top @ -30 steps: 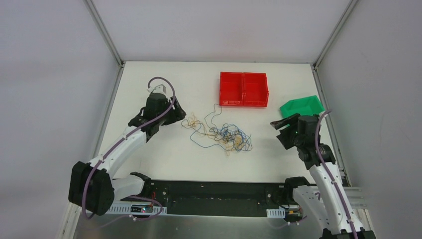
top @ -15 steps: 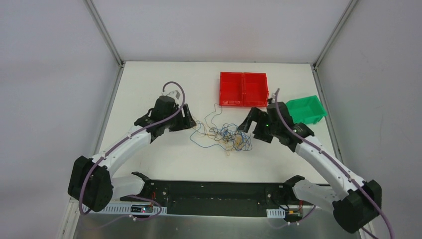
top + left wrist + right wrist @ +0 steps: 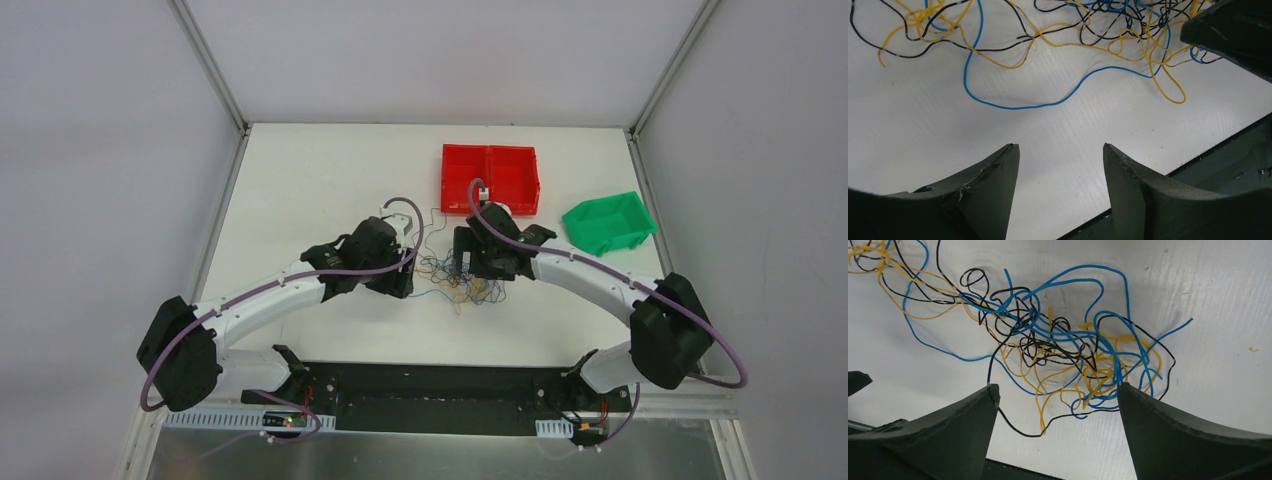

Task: Untangle the cables
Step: Untie the cable.

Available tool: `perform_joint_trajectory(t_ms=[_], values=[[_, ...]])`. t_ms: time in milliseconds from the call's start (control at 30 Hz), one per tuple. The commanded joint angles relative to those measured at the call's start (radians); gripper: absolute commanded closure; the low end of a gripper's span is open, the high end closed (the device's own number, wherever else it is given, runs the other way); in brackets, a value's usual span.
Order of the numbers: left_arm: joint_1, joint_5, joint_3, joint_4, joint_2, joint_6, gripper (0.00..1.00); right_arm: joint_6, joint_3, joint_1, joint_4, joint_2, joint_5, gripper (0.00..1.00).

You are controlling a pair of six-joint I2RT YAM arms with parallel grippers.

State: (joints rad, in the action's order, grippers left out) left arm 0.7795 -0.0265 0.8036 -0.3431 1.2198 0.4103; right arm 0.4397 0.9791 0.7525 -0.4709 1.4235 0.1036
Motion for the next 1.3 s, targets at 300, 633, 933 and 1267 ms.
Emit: perform_joint_trajectory(t_ms=[300,633,933,1267], values=[[0.002,-0.130,-0.038,0.235,0.026,-0.096,0.35,0.013,0.003,0.016,0.074,0.068,0.059,0.45],[0.001,-0.175,-0.096,0.337,-0.003,-0.144,0.36,0.059,0.017,-0.025,0.050,-0.082,0.077,1.00],[0.002,-0.242,-0.136,0.499,0.023,-0.237,0.40,0.092,0.040,-0.139,0.049,-0.113,-0.057,1.00],[0.013,-0.297,-0.032,0.534,0.208,-0.340,0.43,0.096,0.037,-0.161,0.054,-0.114,-0.094,1.00]])
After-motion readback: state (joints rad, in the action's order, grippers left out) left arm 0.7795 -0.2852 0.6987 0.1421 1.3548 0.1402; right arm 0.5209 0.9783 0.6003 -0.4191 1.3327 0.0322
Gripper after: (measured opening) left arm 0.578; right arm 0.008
